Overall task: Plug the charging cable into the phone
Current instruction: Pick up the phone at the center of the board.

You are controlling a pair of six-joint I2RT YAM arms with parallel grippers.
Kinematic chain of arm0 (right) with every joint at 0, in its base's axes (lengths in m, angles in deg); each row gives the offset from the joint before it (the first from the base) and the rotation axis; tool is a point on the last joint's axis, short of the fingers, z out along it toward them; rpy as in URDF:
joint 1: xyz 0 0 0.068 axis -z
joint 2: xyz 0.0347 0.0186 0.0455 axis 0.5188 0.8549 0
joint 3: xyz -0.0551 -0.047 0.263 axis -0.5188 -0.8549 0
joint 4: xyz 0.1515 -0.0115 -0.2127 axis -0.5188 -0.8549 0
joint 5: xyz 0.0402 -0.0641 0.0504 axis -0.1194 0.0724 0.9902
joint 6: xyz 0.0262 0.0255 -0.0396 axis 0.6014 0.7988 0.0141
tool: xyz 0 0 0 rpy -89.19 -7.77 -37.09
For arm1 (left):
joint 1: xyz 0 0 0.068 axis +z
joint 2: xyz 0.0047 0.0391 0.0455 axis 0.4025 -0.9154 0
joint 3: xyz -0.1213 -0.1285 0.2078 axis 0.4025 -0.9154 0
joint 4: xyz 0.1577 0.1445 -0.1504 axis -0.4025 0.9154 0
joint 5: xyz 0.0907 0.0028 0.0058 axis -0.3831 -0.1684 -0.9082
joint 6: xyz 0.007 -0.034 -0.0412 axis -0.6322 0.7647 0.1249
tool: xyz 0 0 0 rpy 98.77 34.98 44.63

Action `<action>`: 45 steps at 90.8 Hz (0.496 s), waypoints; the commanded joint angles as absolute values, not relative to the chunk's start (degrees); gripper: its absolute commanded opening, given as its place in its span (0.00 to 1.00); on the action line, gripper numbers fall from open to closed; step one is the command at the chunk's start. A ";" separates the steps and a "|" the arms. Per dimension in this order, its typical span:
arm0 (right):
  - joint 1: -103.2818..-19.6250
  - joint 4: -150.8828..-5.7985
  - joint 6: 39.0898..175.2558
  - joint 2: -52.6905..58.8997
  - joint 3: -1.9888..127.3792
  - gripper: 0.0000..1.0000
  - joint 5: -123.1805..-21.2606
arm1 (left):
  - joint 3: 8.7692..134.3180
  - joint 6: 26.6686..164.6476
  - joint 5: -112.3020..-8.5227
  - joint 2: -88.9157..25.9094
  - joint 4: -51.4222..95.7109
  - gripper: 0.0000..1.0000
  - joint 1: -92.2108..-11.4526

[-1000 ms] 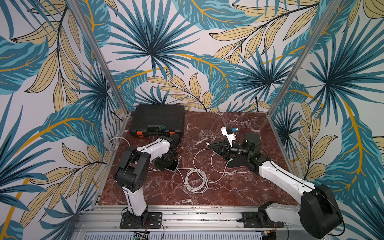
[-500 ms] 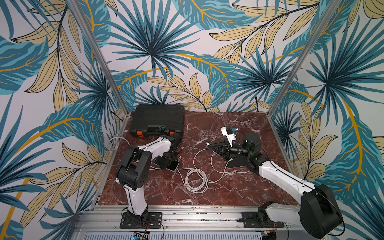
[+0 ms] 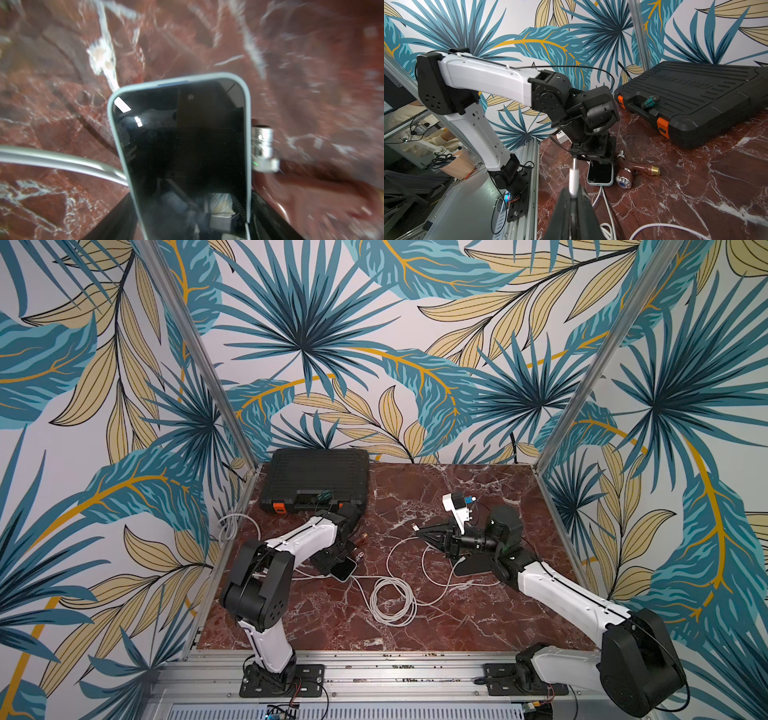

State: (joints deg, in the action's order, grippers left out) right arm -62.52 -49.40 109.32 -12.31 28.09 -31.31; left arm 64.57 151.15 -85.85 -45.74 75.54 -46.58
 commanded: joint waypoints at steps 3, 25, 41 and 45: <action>-63.36 -50.96 107.81 -13.69 27.36 0.01 -33.11 | 63.66 141.42 -87.87 -37.15 69.68 0.34 -47.25; -67.35 -47.92 108.42 -13.14 25.20 0.00 -37.03 | 66.08 134.37 -81.32 -28.66 62.79 0.33 -48.25; -72.31 -41.74 109.36 -11.60 22.47 0.00 -43.11 | 71.16 134.32 -75.71 -28.66 62.66 0.33 -49.39; -73.49 -40.49 109.96 -10.89 22.30 0.00 -44.91 | 71.97 135.19 -75.77 -28.62 63.21 0.33 -49.70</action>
